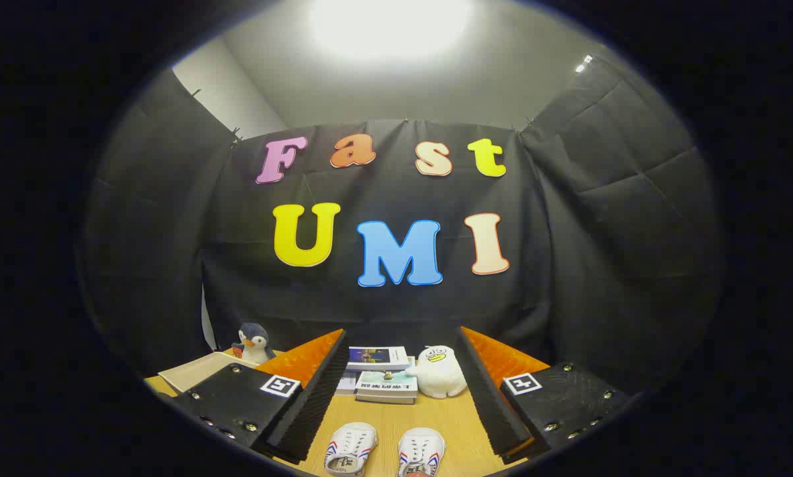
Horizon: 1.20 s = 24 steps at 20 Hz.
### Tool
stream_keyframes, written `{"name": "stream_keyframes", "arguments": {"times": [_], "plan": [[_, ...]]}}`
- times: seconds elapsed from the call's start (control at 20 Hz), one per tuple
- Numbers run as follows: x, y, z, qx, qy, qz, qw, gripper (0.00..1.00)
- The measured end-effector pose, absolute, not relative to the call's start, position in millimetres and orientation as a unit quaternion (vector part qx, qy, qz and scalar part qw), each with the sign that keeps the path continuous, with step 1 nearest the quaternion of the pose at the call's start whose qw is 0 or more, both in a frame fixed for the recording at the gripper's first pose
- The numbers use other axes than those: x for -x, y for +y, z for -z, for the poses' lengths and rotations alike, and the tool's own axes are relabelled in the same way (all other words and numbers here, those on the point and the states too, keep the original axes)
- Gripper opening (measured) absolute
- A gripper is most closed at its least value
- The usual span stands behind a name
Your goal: Open the storage box then place both shoes into the box .Put the left shoe in first, then the right shoe, with the right side of both shoes facing outward in a uniform manner.
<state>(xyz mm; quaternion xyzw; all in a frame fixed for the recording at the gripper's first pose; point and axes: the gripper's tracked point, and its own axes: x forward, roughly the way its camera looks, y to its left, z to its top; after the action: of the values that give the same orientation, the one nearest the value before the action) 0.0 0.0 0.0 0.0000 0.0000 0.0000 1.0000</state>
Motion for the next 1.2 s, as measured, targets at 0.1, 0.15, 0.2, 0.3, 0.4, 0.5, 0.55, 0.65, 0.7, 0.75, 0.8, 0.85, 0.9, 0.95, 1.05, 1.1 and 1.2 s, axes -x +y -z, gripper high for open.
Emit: {"name": "stream_keyframes", "arguments": {"times": [0.1, 0.15, 0.2, 0.3, 0.4, 0.5, 0.55, 0.65, 0.7, 0.75, 0.8, 0.85, 0.9, 0.95, 1.05, 1.1, 1.2], "plan": [[-1.1, -0.5, -4.9, 0.006, -0.007, -0.002, 1.000, 0.96], [-3.5, -1.5, -7.5, 0.012, -0.011, -0.001, 1.000, 0.96], [-5.2, -1.4, -6.9, 0.017, -0.011, 0.000, 1.000, 0.96], [-5.5, 0.1, -9.9, 0.020, -0.014, -0.001, 1.000, 0.96], [-5.8, -0.6, -12.4, 0.018, -0.019, 0.000, 1.000, 0.96], [-6.1, -3.4, -8.5, 0.021, -0.014, 0.003, 1.000, 0.96], [-6.5, -4.7, -7.5, 0.023, -0.010, 0.003, 1.000, 0.96], [-5.0, -6.0, -7.0, 0.024, -0.007, 0.004, 1.000, 0.96], [-4.9, -6.3, -5.6, 0.022, -0.006, 0.004, 1.000, 0.96], [-5.1, -6.5, -5.3, 0.021, -0.005, 0.005, 1.000, 0.96], [-6.6, -6.5, -3.7, 0.021, -0.003, 0.006, 1.000, 0.96], [-7.0, -5.3, -3.5, 0.021, -0.002, 0.005, 1.000, 0.96], [-7.2, -3.9, -2.2, 0.023, -0.001, 0.003, 1.000, 0.96], [-7.5, -2.7, -2.4, 0.024, -0.001, 0.001, 1.000, 0.96], [-7.9, 1.3, -1.9, 0.023, -0.001, -0.006, 1.000, 0.96], [-9.2, 5.3, -0.9, 0.020, 0.000, -0.011, 1.000, 0.96], [-11.1, 14.0, 3.5, 0.013, 0.005, -0.027, 1.000, 0.96]]}}
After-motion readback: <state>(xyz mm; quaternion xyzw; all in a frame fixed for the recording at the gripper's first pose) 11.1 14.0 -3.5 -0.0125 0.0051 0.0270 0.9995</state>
